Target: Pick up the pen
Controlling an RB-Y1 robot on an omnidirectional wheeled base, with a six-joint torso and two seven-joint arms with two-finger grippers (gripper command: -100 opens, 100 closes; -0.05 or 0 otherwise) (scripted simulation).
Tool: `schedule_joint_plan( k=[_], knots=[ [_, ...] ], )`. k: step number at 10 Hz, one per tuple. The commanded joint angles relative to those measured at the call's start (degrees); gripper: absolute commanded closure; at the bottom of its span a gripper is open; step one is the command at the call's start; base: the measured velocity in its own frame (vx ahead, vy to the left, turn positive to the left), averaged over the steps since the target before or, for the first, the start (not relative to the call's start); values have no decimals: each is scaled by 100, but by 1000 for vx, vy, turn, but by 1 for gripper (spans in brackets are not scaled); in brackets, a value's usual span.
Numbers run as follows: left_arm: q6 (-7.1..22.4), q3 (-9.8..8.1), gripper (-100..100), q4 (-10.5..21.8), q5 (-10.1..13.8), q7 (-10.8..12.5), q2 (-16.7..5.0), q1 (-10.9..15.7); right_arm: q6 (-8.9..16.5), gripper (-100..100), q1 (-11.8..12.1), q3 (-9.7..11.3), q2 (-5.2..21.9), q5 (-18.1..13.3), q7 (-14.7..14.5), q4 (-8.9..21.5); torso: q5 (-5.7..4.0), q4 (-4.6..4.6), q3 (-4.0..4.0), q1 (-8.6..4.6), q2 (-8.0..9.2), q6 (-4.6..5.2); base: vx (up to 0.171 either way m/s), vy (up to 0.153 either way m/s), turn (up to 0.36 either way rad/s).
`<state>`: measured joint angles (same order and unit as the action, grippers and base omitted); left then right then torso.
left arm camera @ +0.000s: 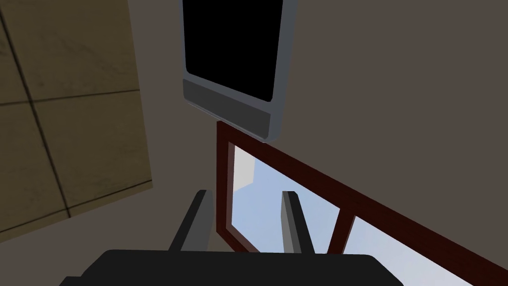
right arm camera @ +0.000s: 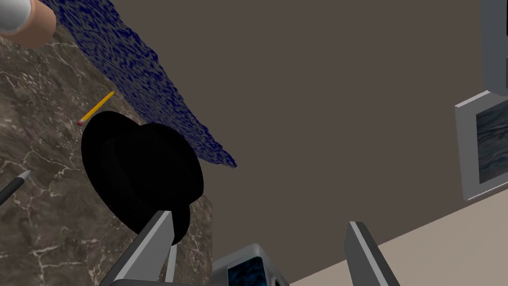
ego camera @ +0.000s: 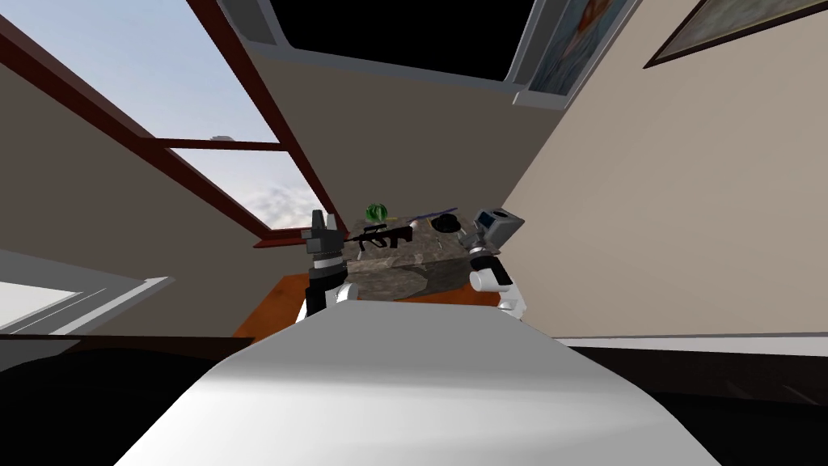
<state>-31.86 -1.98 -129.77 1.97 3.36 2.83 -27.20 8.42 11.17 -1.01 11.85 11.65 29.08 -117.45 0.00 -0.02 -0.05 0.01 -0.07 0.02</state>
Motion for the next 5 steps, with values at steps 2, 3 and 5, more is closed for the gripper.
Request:
schedule_joint_plan(
  k=[2,3,5],
  knots=[
    [0,0,0,0,0,0,0,0,459,-100,-148,-13,49,86,422,103,0,0,-1,1,-2,-1,18,3,43],
    [0,0,0,0,0,0,0,0,641,-100,-292,-26,92,161,593,216,0,0,0,1,0,0,16,4,68],
    [0,0,0,0,0,0,0,0,939,-100,-439,-38,137,237,912,338,0,0,1,0,1,1,15,1,44]
  ],
)
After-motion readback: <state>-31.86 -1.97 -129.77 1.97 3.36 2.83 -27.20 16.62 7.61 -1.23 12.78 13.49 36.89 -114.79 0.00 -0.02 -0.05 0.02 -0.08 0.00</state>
